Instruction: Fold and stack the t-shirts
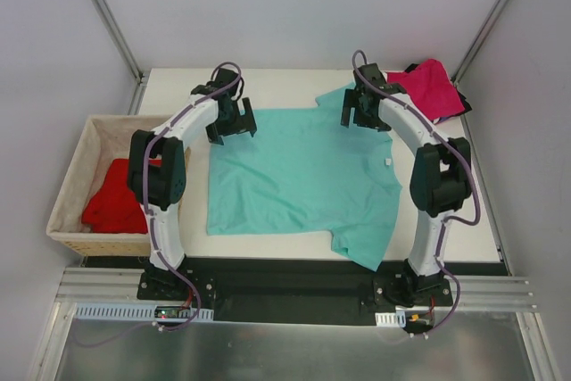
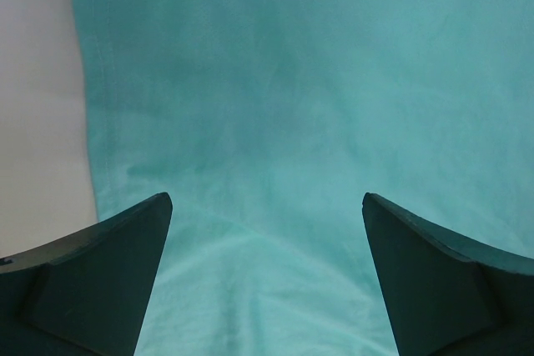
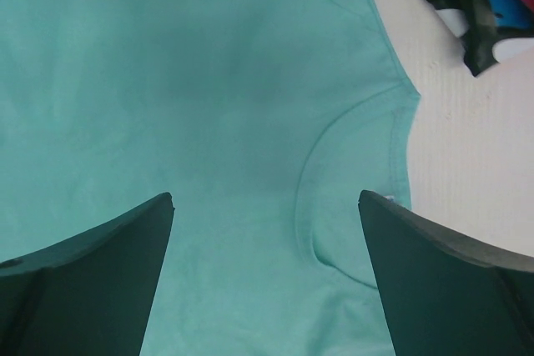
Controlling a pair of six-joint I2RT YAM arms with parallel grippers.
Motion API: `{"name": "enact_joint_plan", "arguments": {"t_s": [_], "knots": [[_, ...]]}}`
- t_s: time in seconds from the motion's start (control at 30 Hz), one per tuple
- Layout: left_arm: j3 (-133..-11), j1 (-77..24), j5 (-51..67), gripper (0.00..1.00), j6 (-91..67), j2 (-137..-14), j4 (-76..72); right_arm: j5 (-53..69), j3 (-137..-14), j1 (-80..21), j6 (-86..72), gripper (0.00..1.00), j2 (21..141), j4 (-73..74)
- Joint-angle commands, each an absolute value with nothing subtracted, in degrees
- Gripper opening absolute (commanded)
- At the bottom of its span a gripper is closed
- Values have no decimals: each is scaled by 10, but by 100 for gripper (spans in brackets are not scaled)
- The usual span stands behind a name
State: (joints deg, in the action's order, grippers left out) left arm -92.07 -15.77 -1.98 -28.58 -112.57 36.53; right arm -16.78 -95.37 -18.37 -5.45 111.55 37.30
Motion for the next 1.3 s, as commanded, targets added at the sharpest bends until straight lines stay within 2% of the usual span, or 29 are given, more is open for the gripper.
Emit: {"name": "enact_joint_plan", "arguments": {"t_s": [0.0,0.17,0.33,0.6,1.27], "knots": [[-984,-158,-26,99,-298,-1166,381,-101,-1018,-173,-39,98,1160,383],[-1026,-158,-40,98,-301,-1215,417,-69,-1012,-168,-48,98,1177,383],[-1012,-158,-36,98,-311,-1195,427,-75,-936,-172,-59,98,1133,364],[-974,-159,-41,98,-317,-1165,449,-95,-890,-178,-62,98,1121,382],[-1039,-158,-66,98,-312,-1282,466,-79,-930,-178,-82,99,1217,377]]}}
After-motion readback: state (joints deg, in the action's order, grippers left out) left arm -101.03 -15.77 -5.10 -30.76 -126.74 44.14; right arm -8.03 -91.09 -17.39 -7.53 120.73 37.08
